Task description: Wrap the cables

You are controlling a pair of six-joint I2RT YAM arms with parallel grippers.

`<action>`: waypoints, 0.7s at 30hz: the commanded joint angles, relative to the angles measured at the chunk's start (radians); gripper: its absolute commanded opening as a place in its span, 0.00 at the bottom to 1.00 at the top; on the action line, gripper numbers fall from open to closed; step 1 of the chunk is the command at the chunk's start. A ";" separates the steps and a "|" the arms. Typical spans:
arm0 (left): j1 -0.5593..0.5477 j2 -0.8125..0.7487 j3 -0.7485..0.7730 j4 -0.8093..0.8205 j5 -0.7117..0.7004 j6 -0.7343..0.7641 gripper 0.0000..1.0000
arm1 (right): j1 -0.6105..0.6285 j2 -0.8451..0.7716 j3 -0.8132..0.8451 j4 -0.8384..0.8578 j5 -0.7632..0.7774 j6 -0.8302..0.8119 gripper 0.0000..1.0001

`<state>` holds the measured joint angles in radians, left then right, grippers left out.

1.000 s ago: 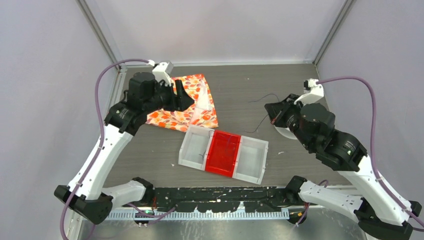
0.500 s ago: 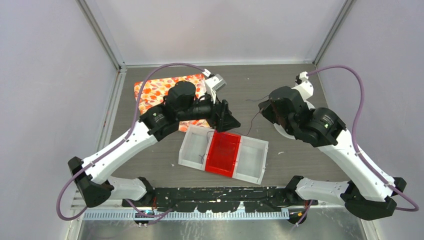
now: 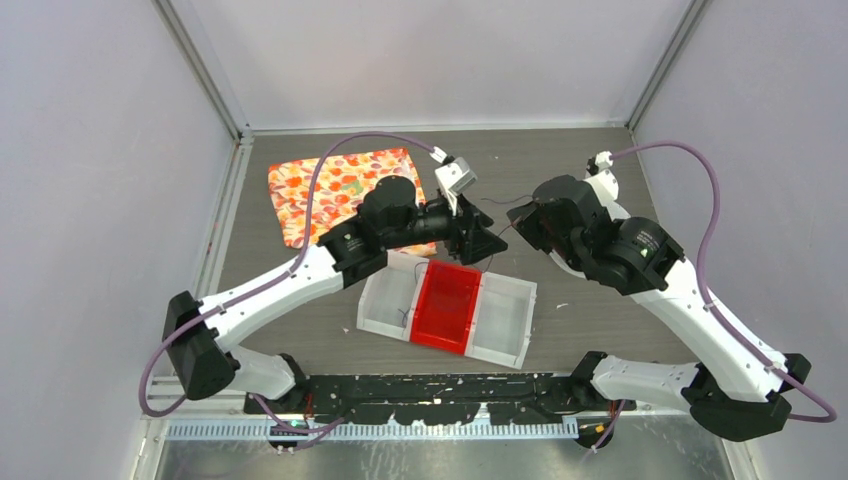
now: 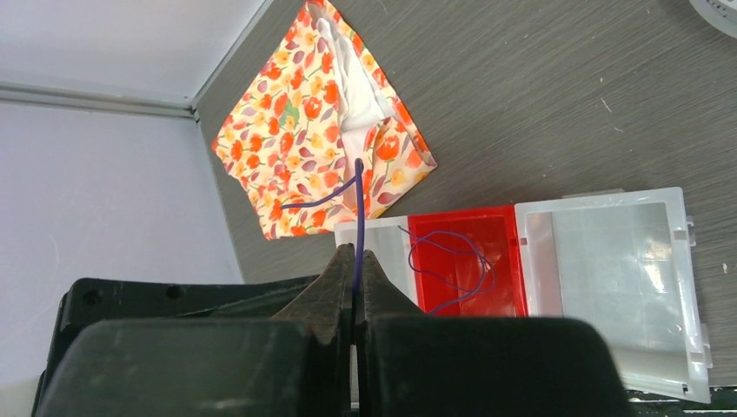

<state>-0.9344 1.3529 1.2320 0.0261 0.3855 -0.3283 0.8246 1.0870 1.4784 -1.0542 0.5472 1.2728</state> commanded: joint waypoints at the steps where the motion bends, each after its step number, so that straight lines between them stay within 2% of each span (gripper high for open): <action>1: -0.006 0.038 0.035 0.126 0.036 0.013 0.63 | 0.002 -0.021 -0.015 0.037 0.002 0.041 0.01; 3: -0.016 0.061 0.045 0.131 0.052 0.000 0.60 | 0.002 -0.026 -0.022 0.041 0.000 0.046 0.01; 6: -0.023 0.084 0.043 0.140 0.052 -0.018 0.46 | 0.001 -0.037 -0.032 0.048 0.002 0.052 0.01; 8: -0.023 0.081 0.028 0.159 0.033 -0.036 0.31 | 0.001 -0.042 -0.036 0.046 0.007 0.053 0.01; 10: -0.023 0.069 0.023 0.155 0.009 -0.040 0.05 | -0.002 -0.046 -0.038 0.042 0.011 0.050 0.01; 11: -0.022 0.062 0.024 0.140 -0.005 -0.038 0.01 | -0.003 -0.046 -0.037 0.039 0.011 0.044 0.01; 12: -0.022 0.053 0.028 0.117 -0.020 -0.030 0.00 | -0.007 -0.048 -0.034 0.036 0.010 0.036 0.08; 14: -0.021 0.029 0.039 0.053 -0.041 -0.011 0.00 | -0.012 -0.052 -0.027 0.030 0.015 0.004 0.50; 15: -0.014 0.017 0.047 0.010 -0.043 -0.008 0.00 | -0.016 -0.056 -0.018 0.016 0.026 -0.010 0.63; 16: -0.001 0.004 0.058 -0.033 -0.027 -0.015 0.00 | -0.020 -0.066 -0.008 0.005 0.040 -0.031 0.71; 18: 0.056 -0.008 0.099 -0.136 0.085 -0.054 0.00 | -0.024 -0.092 0.006 -0.003 0.074 -0.110 0.75; 21: 0.195 0.020 0.189 -0.256 0.381 -0.165 0.00 | -0.024 -0.181 -0.010 0.085 0.109 -0.302 0.76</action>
<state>-0.8875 1.3991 1.2835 -0.0769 0.4686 -0.3824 0.8062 1.0199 1.4403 -1.0470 0.5663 1.1873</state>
